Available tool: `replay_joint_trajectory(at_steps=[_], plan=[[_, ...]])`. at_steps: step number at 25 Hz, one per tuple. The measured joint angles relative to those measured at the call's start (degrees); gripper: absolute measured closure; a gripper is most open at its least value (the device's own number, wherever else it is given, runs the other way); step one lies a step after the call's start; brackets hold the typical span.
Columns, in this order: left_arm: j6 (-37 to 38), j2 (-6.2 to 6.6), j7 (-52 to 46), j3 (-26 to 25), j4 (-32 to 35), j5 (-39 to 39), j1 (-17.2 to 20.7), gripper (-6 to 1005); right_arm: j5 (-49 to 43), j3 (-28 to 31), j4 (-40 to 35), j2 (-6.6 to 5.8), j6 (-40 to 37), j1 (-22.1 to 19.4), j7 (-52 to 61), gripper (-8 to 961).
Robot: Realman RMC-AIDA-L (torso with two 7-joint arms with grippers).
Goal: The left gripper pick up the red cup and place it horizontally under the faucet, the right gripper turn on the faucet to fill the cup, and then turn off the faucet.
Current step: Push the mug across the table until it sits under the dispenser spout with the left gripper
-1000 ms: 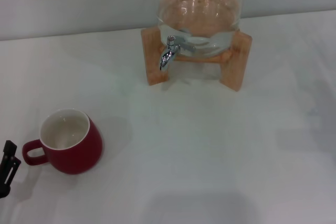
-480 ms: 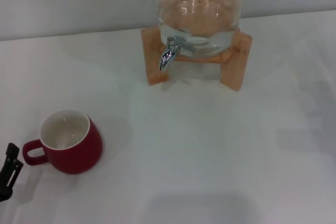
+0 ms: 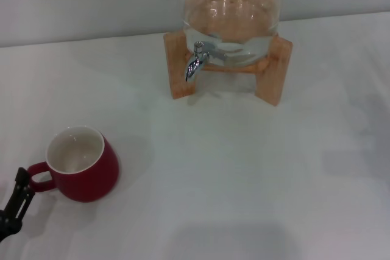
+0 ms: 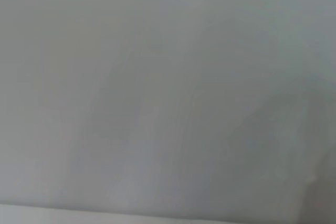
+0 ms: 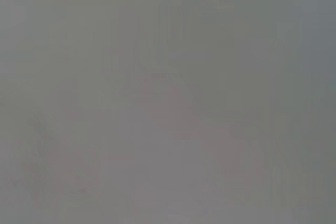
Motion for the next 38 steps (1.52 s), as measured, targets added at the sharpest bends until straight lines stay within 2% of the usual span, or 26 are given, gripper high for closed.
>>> replay_joint_trajectory(at_steps=[30, 38], plan=[[-0.3, 0.08, -0.1, 0.3, 0.0, 0.1, -0.2, 125, 0.3, 0.2, 0.0, 0.0, -0.4, -0.2, 0.0, 294], [-0.3, -0.04, -0.2, 1.7, 0.0, -0.2, 0.0, 125, 0.3, 0.1, 0.0, 0.0, -0.3, -0.2, 0.0, 294]])
